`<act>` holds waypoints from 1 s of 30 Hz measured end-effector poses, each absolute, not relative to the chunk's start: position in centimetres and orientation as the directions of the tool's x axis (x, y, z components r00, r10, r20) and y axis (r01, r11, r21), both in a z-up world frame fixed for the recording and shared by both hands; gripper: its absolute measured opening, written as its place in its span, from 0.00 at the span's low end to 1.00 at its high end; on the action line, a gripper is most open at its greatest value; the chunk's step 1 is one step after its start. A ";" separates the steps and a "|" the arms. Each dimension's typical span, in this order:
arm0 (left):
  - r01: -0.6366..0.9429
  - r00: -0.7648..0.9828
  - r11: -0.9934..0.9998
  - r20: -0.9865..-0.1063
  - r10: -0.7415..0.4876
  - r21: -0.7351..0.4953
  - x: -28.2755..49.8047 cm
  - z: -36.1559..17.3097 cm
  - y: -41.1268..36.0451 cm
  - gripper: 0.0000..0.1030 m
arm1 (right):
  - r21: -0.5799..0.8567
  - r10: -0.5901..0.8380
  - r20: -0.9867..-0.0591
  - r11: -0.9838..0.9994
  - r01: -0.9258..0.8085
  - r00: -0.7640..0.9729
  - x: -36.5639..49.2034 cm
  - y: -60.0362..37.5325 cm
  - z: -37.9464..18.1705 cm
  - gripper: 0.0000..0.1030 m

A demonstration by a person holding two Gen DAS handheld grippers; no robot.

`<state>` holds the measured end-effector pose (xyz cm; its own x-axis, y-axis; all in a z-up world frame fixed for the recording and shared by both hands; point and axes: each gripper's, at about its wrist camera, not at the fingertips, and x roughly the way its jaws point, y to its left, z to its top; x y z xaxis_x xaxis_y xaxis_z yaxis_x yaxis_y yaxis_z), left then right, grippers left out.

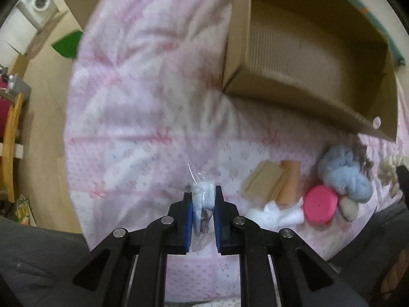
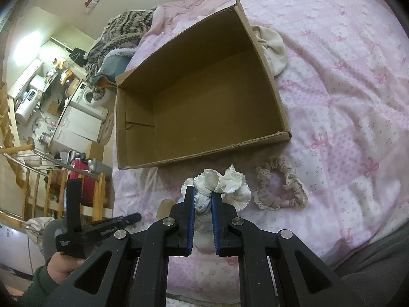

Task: Organize soft objects
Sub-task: 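Carry the plastic bag and white cloth bundle over the box with both tools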

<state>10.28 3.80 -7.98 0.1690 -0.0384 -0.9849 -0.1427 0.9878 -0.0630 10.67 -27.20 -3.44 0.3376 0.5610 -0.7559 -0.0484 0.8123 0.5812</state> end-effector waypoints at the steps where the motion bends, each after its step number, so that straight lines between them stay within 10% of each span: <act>1: -0.141 0.195 0.988 -0.980 -0.034 -0.062 10.0 -7.2 3.9 0.12 | 0.581 0.561 -0.756 0.812 -0.047 0.337 10.6 -27.2 -3.5 0.13; 30: -0.054 0.553 0.997 -0.833 -0.016 -0.055 15.4 5.0 2.1 0.12 | 0.536 0.544 -0.714 0.830 -0.155 0.441 14.0 -27.2 2.3 0.13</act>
